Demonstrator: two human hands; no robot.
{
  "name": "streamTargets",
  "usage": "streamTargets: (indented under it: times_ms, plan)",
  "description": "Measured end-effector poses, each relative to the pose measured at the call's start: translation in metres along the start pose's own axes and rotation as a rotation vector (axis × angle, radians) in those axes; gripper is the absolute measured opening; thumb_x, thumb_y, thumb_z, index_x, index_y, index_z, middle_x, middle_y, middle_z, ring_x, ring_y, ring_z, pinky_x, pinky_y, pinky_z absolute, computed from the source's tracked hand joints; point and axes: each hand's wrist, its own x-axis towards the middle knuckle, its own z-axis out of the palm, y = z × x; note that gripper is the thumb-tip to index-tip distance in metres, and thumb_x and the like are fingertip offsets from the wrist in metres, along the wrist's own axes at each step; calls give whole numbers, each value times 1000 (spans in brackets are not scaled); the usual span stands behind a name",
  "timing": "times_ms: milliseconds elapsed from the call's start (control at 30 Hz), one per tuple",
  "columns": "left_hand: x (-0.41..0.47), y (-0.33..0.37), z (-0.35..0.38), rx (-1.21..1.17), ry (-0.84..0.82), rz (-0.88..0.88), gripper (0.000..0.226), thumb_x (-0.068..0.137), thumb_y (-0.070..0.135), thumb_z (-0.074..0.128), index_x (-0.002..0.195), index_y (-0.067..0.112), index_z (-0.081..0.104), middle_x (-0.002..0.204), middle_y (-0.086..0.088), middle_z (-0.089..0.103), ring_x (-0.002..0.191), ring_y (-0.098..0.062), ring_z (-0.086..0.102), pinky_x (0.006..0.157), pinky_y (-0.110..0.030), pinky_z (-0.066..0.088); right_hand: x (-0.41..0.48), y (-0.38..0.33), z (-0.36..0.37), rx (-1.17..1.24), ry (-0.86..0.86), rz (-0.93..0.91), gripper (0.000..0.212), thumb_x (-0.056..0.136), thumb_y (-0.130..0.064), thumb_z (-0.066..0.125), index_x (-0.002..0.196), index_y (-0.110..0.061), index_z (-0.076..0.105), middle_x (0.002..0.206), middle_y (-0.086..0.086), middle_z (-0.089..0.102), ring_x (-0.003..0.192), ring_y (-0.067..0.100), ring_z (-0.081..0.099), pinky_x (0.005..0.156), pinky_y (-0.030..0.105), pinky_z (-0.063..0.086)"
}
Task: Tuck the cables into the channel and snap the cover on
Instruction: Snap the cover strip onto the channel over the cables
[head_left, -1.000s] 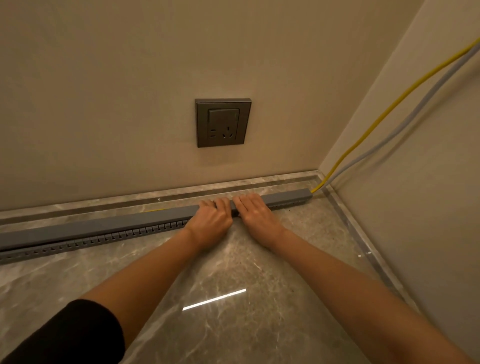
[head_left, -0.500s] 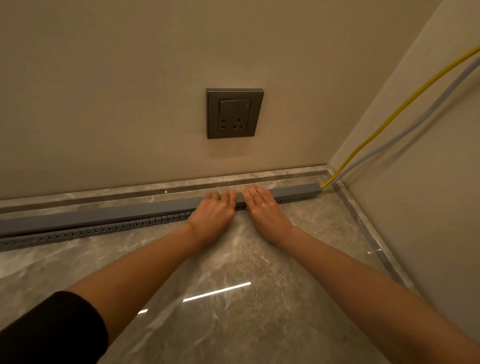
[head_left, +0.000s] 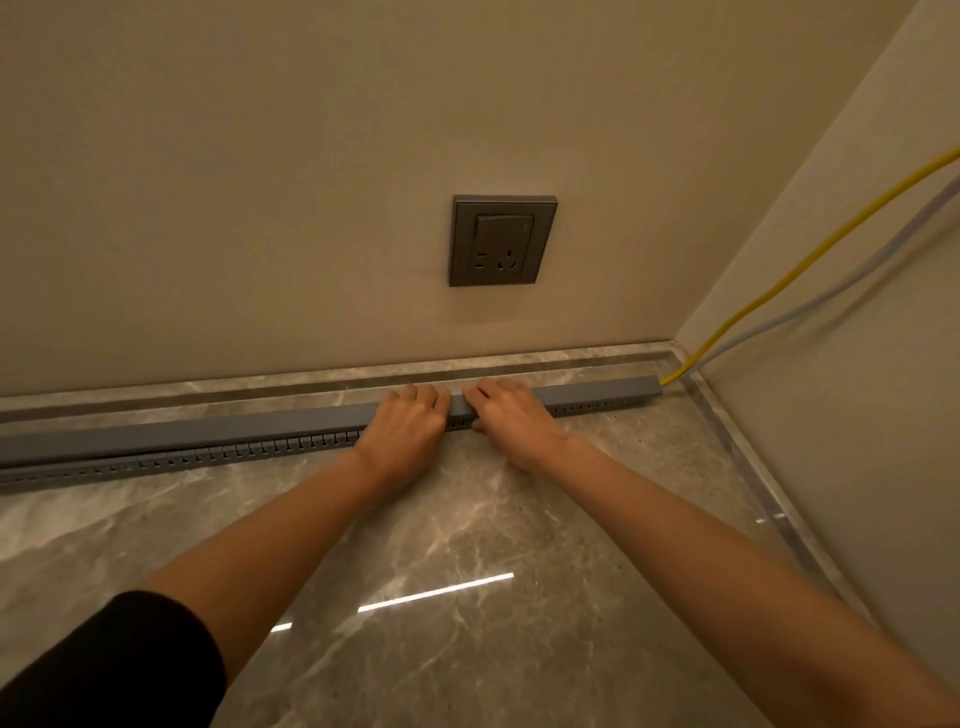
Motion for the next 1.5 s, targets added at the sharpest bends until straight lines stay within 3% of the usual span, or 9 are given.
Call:
streamTargets:
  times_ms: [133, 267, 433, 933, 1200, 1500]
  plan:
    - [-3, 0, 0, 22, 4, 32, 45, 98, 15, 33, 139, 0, 27, 134, -18, 45, 119, -33, 45, 98, -40, 38, -1, -4, 5, 6, 61, -11, 32, 95, -11, 42, 125, -2, 47, 126, 17, 53, 112, 35, 50, 97, 42, 35]
    - [-1, -14, -6, -105, 1, 50, 44, 95, 29, 45, 132, 7, 39, 127, -14, 50, 115, -29, 48, 90, -37, 42, 2, -1, -1, 11, 38, -11, 32, 95, -16, 44, 126, -5, 46, 128, 13, 51, 115, 30, 48, 98, 38, 35]
    - [-11, -42, -13, -195, -83, -101, 52, 85, 50, 55, 116, 9, 54, 119, -11, 54, 107, -28, 54, 85, -38, 46, 3, -2, -6, 0, -1, 2, 30, 94, -17, 46, 122, -6, 48, 129, 12, 50, 116, 30, 47, 95, 38, 37]
    - [-19, -33, -18, -18, -125, -98, 41, 97, 38, 39, 119, 3, 44, 123, -16, 53, 110, -31, 54, 83, -37, 46, 4, -4, -14, 5, -69, 46, 31, 95, -23, 47, 121, -6, 50, 126, 14, 56, 112, 32, 56, 91, 39, 42]
    - [-19, -49, -18, -41, -94, -138, 61, 87, 53, 48, 124, 5, 43, 126, -17, 50, 115, -30, 47, 92, -36, 43, 6, -2, -22, 44, -114, 20, 28, 95, -21, 47, 115, -3, 52, 124, 15, 51, 109, 33, 54, 87, 38, 41]
    - [-16, -58, -14, 157, -138, 66, 56, 97, 48, 26, 128, 3, 41, 129, -16, 49, 114, -30, 49, 93, -37, 44, 7, 1, -17, -7, -91, -18, 33, 97, -24, 44, 123, -4, 47, 127, 13, 47, 110, 30, 49, 87, 38, 41]
